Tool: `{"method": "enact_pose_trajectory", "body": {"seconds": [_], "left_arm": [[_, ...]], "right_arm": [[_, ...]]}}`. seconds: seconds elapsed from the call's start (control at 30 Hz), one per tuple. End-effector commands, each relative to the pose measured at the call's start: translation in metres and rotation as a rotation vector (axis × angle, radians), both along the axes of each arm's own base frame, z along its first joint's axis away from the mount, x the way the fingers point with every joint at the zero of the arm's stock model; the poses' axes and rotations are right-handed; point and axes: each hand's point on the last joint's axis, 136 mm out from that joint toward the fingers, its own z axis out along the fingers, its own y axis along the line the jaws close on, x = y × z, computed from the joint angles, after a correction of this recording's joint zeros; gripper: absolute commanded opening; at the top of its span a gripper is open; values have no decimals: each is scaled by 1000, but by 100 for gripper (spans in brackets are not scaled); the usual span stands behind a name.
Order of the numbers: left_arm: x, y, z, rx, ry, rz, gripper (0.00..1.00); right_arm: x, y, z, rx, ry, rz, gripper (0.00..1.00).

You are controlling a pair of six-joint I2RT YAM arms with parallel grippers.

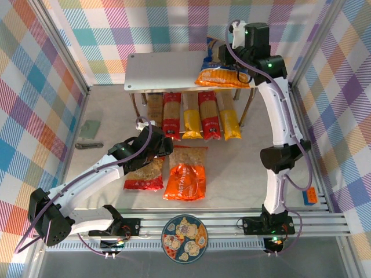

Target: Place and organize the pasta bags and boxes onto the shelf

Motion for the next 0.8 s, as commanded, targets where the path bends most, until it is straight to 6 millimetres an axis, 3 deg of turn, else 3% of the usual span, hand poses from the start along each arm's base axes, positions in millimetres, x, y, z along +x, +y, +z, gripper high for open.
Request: {"method": "enact_pose_trajectory", "body": {"seconds": [0.0, 0.13, 0.27, 0.33, 0.43, 0.57, 0.77], "left_arm": [[4, 5, 3, 17, -6, 14, 81], [4, 5, 2, 20, -2, 14, 81], [4, 4, 1, 19, 0, 14, 81], [4, 5, 2, 15, -2, 17, 81], [2, 6, 2, 12, -3, 20, 81], [0, 10, 2, 14, -8, 28, 81], [-2, 15, 0, 24, -12, 34, 81]], "right_arm": [[11, -11, -26, -26, 70, -36, 25], [17, -16, -41, -13, 116, -42, 30], [16, -19, -31, 17, 97, -41, 47], [16, -21, -18, 38, 66, -45, 56], [11, -19, 4, 101, 19, -8, 58], [-6, -9, 40, 155, -62, 80, 64], [-31, -9, 81, 171, -173, 128, 72]]}}
